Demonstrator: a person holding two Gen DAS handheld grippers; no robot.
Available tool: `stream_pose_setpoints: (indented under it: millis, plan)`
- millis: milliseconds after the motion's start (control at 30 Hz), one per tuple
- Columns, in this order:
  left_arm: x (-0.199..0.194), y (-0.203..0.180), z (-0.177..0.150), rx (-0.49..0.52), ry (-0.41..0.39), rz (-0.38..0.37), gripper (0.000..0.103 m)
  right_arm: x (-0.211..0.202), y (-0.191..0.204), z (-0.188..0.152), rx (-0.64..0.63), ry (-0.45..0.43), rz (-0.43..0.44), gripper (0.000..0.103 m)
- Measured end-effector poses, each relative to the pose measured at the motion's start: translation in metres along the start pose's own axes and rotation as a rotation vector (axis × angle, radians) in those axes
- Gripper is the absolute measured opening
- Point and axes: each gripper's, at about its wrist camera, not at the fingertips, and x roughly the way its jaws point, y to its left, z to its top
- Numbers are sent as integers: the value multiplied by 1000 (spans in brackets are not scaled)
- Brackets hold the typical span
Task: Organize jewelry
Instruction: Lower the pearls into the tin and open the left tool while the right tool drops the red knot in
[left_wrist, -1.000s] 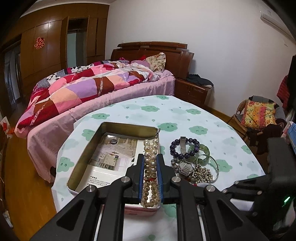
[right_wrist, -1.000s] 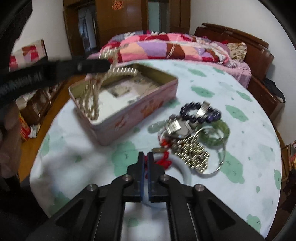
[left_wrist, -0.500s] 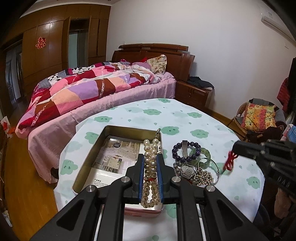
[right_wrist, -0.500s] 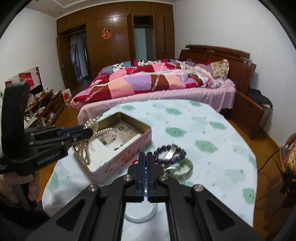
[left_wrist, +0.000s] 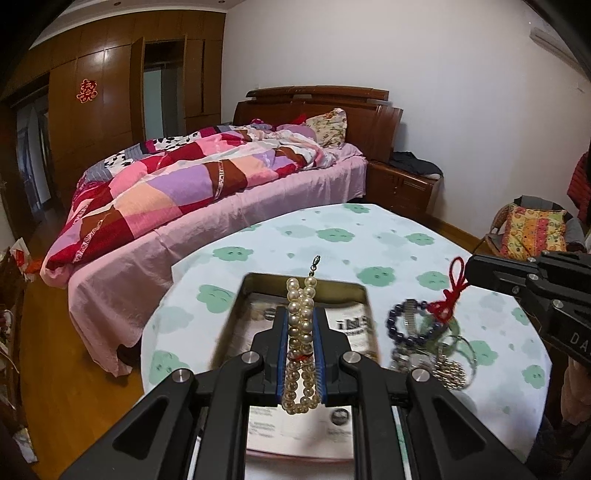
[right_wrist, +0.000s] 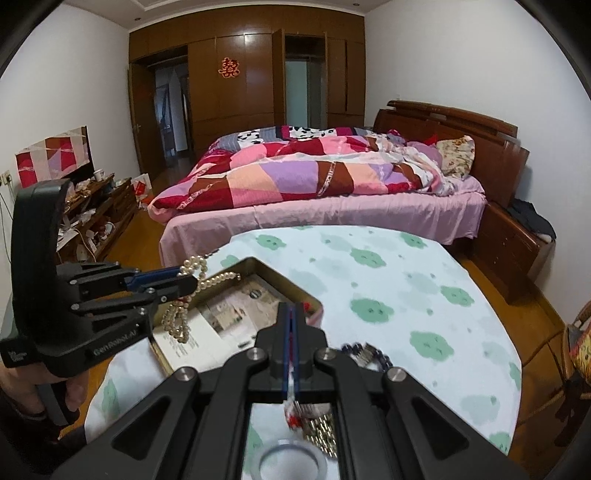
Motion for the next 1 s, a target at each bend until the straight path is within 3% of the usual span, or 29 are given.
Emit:
stream_pose_setpoints:
  millis: [433, 1000]
  plan:
    - [37, 22, 10, 18, 43, 48, 12, 52, 26, 20, -49, 2, -8, 2]
    - [70, 31, 14, 37, 105, 66, 12, 114, 26, 3, -30, 104, -40, 2]
